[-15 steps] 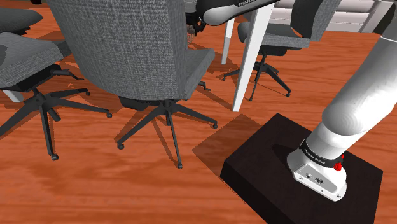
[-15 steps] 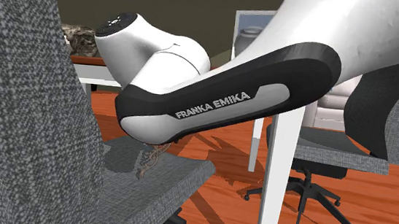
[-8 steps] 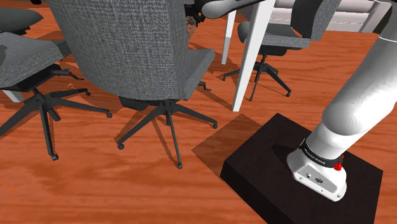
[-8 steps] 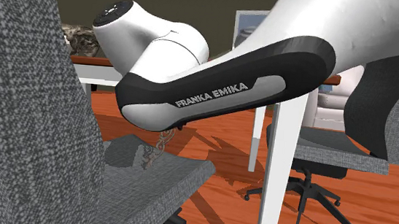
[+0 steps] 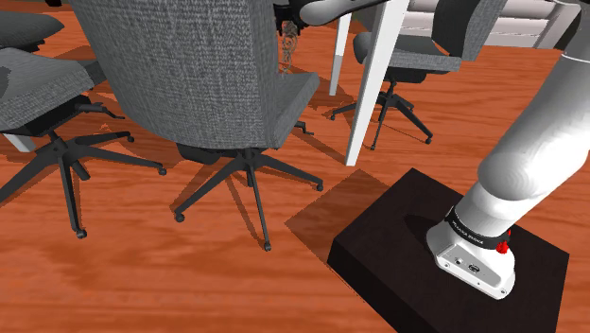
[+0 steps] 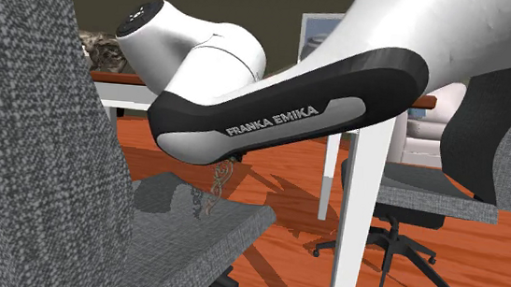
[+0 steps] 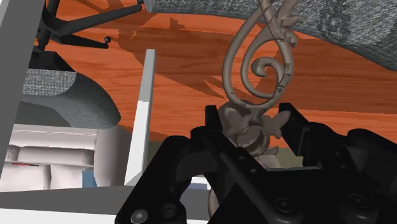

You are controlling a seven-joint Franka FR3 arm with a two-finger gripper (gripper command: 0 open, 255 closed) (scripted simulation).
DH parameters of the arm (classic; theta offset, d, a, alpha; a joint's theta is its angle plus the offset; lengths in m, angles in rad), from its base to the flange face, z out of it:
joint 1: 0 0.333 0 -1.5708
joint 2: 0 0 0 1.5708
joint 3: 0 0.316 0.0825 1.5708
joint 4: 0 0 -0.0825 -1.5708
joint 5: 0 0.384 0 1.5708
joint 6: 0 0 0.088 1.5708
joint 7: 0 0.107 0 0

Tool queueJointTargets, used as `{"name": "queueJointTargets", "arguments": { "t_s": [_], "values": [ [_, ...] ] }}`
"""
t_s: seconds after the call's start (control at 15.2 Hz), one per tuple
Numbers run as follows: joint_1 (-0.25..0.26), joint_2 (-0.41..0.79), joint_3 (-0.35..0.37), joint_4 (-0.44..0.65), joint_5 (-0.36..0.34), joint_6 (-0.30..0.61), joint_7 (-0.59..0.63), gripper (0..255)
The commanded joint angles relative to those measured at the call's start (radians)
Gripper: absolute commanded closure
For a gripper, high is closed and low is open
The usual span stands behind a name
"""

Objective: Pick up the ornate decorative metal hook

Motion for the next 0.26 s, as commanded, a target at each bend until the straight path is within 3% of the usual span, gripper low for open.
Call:
{"name": "queueJointTargets", "arguments": {
  "t_s": [0.0,0.2],
  "values": [
    [0.002,0.007,0.020,0.135,0.171,-0.021,-0.021,255],
    [-0.009,0.010,0.035,0.152,0.170,-0.035,-0.028,255]
  ]
}}
